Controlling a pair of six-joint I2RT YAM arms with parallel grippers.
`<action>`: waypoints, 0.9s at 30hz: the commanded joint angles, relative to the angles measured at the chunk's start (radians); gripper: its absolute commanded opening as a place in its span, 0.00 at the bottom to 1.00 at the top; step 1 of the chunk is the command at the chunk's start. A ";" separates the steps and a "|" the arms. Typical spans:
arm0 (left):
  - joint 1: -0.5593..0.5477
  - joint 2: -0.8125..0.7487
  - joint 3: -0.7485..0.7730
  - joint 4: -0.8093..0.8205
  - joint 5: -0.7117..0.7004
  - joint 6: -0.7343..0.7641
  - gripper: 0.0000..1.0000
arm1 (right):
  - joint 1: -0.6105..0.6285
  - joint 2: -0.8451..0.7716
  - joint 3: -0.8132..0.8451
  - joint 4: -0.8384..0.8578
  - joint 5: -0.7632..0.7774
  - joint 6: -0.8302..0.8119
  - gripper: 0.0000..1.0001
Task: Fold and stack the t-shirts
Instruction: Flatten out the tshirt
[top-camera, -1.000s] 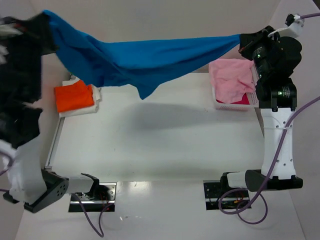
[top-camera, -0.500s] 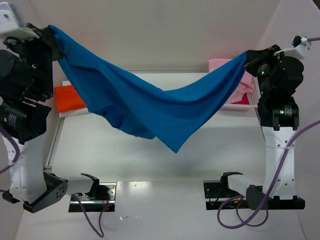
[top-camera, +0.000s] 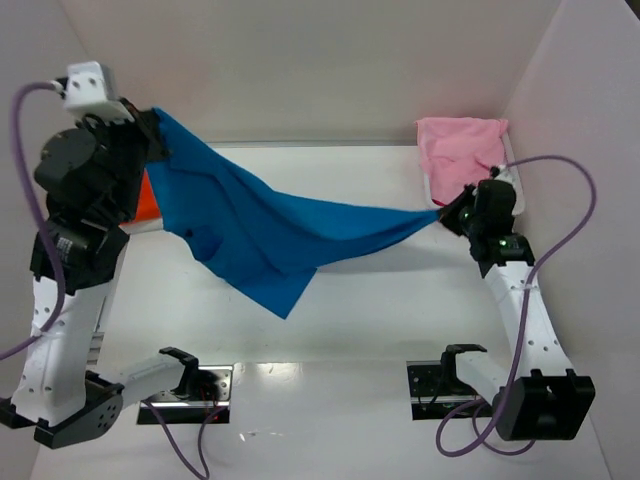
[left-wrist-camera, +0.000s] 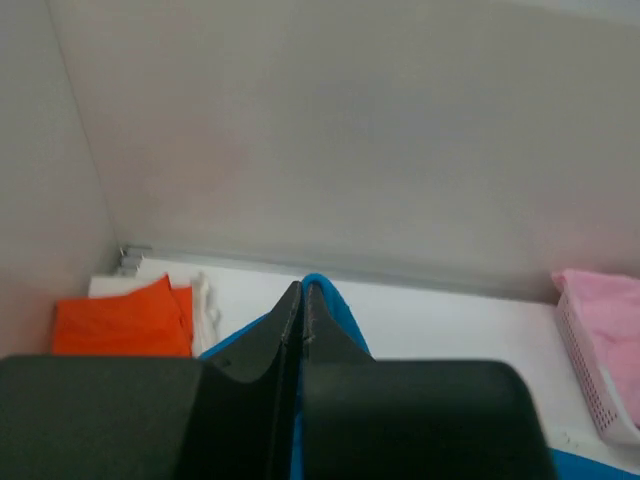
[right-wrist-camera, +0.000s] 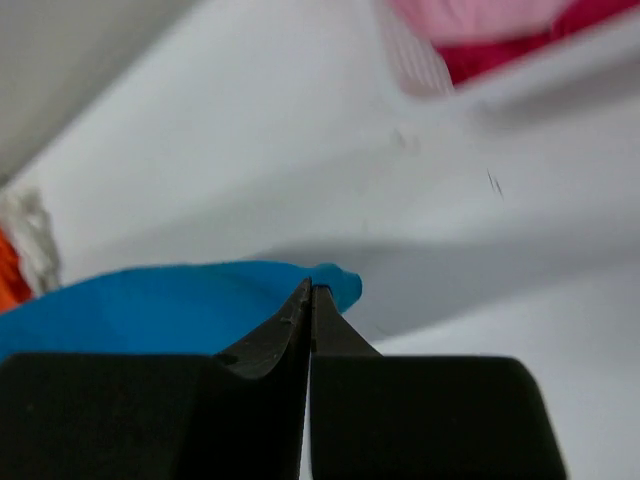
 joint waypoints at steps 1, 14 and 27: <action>0.002 -0.085 -0.190 0.055 0.022 -0.077 0.00 | 0.007 -0.019 -0.105 0.061 0.002 0.005 0.00; 0.002 -0.044 -0.434 0.057 -0.047 -0.090 0.00 | 0.007 0.270 0.045 0.162 -0.002 -0.045 0.00; 0.062 0.088 -0.429 0.130 -0.031 -0.081 0.00 | 0.028 0.604 0.334 0.187 0.021 -0.081 0.12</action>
